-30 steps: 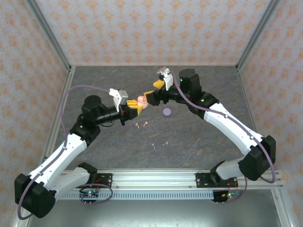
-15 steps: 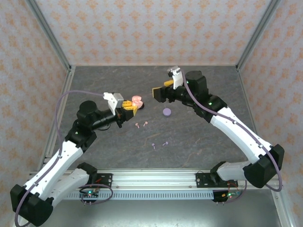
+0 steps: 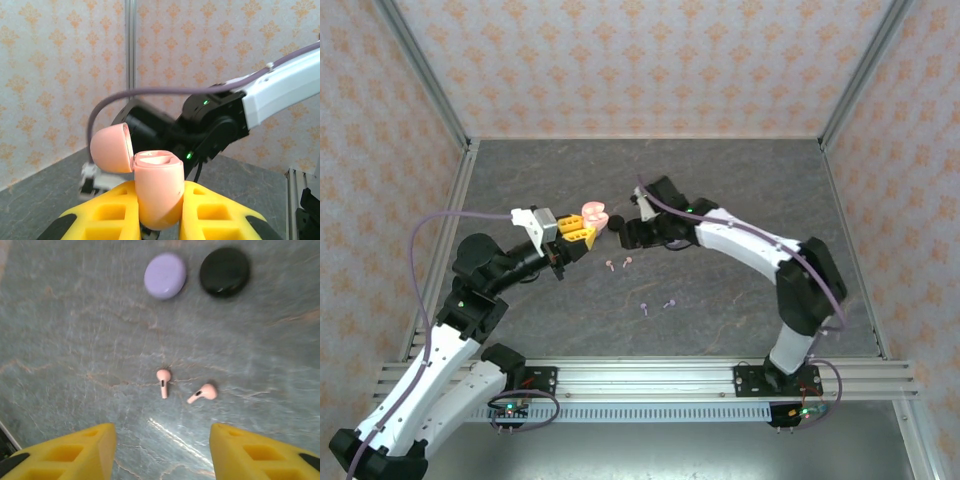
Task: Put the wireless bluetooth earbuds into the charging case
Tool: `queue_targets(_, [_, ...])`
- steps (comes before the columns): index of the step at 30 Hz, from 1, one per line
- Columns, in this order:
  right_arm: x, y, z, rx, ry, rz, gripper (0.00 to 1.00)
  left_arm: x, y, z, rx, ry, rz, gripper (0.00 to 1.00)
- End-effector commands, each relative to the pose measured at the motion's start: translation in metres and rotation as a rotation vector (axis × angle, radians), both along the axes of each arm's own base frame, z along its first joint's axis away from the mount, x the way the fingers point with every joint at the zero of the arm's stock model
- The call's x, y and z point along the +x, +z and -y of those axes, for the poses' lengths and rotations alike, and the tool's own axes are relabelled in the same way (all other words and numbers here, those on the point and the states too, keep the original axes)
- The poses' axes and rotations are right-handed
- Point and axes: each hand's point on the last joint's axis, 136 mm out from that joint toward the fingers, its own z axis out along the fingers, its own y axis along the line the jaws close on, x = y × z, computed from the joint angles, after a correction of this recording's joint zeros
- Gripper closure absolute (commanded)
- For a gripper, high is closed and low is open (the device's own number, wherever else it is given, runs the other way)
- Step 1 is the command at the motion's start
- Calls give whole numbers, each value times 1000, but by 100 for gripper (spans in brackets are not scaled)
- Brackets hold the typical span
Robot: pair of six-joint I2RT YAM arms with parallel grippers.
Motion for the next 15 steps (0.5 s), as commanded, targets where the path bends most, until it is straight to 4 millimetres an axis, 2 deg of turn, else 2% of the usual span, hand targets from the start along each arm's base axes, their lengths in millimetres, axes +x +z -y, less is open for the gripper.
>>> queue_targets(1, [-4,-8,-15,-69,1,-45,52,-7,16,0,-24,-11,66,83])
queue_targets(3, [-6,-23,-22,-121,11,-69,55,-8,18,-1,-24,-13,69,83])
queue_targets(8, [-1,-46,-41,-169,21,-90,58,-10,19,-1,-22,-14,70,83])
queue_targets(15, [5,-75,-49,-264,34,-105,62,-10,20,-1,-20,-13,69,83])
